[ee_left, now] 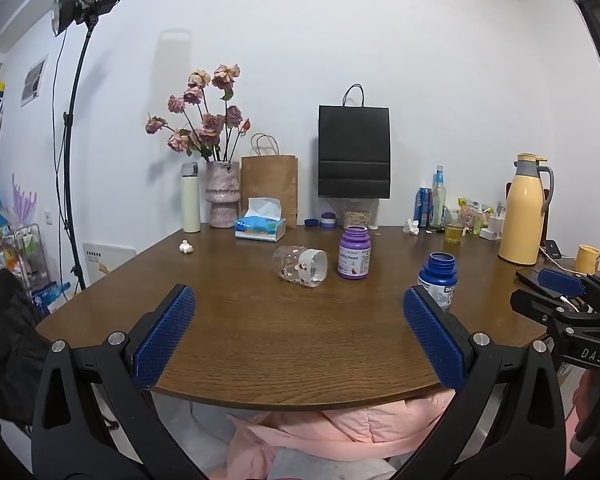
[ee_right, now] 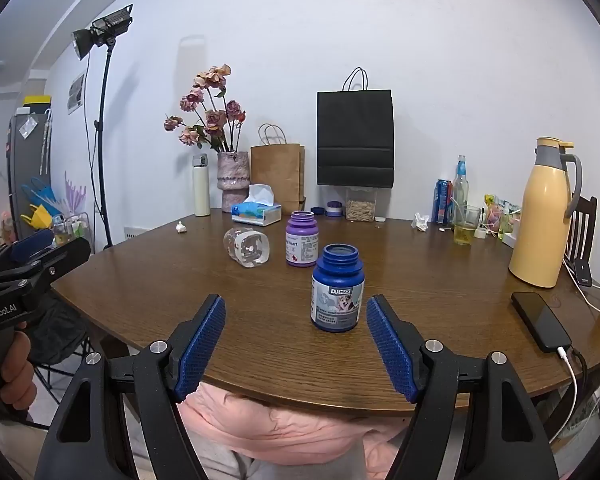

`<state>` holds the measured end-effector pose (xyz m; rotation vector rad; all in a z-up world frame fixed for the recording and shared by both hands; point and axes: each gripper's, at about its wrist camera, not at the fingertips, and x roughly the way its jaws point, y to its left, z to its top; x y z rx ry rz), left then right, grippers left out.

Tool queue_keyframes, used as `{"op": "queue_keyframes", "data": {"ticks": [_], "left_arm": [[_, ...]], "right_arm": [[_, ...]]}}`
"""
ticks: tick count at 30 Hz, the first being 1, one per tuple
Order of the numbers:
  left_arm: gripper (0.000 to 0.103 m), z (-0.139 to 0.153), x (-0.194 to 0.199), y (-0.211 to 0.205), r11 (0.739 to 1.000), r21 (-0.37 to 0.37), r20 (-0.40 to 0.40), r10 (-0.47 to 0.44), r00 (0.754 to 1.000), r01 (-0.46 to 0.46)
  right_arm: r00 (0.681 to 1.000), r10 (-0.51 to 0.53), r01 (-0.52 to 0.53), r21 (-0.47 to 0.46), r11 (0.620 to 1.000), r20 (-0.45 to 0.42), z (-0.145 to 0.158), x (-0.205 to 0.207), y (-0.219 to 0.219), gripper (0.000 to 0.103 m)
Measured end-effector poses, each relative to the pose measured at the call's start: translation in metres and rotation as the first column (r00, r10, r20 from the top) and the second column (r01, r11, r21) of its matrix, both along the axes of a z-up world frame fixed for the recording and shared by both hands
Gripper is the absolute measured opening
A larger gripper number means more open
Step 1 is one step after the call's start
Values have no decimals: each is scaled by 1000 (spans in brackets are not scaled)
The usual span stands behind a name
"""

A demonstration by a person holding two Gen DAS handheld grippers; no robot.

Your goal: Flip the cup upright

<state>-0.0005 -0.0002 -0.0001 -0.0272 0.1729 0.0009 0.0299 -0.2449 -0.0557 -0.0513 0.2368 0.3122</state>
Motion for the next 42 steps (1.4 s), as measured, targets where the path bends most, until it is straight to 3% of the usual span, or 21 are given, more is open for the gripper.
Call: {"op": "queue_keyframes", "data": {"ticks": [16,23,42], "left_arm": [[103,2,-2,-1,1000,12,3,-3,1000,3],[103,3,-1,-1,1000,13,3,-4,1000,4],[103,4,1,-2,1000,8,-7,-6,1000,6]], "right_arm": [[1000,3,-3,0,1000,2,-1,0,-1,78],[998,58,-59,15,998,28,2,-6,0,78],[1000,8,-9,63,998,14,0,-3,-11,78]]}}
